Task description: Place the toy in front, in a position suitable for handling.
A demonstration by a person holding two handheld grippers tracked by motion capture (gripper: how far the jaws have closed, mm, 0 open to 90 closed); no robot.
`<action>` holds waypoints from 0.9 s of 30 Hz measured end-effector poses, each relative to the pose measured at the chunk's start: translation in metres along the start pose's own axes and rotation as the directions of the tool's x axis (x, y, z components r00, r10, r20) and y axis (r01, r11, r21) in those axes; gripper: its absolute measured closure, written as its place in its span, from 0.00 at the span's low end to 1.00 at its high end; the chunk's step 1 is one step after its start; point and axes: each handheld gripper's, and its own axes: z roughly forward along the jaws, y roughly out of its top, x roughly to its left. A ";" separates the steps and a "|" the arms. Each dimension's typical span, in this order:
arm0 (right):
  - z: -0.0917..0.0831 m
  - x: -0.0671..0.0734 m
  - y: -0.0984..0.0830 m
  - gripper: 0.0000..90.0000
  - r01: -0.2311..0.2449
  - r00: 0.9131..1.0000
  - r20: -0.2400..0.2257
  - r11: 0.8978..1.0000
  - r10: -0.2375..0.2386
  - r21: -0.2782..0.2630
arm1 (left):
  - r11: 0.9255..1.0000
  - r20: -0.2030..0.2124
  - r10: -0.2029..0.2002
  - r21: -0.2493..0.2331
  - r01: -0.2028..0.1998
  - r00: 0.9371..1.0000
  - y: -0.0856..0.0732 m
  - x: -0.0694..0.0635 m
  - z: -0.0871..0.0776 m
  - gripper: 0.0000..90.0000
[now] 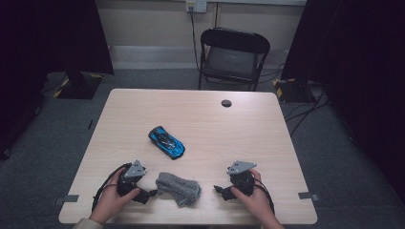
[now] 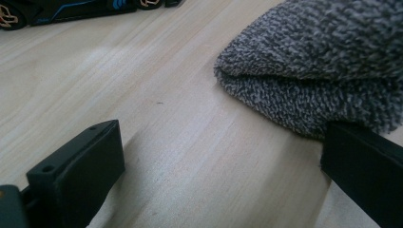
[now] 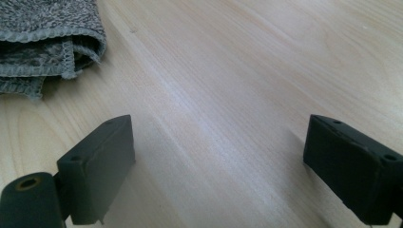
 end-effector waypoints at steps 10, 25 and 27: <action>0.000 0.000 0.000 0.11 0.000 1.000 0.000 1.000 0.000 0.000 | 1.000 -0.001 0.000 0.000 0.000 1.000 0.000 0.000 0.000 0.00; 0.004 -0.006 0.020 0.17 -0.033 0.999 0.017 0.999 0.033 -0.005 | 1.000 -0.001 0.000 -0.001 0.000 1.000 0.000 0.000 0.000 0.00; 0.008 -0.007 0.028 0.17 -0.040 0.999 0.014 0.999 0.040 -0.011 | 1.000 0.000 0.000 -0.001 0.000 1.000 0.000 0.000 0.000 0.00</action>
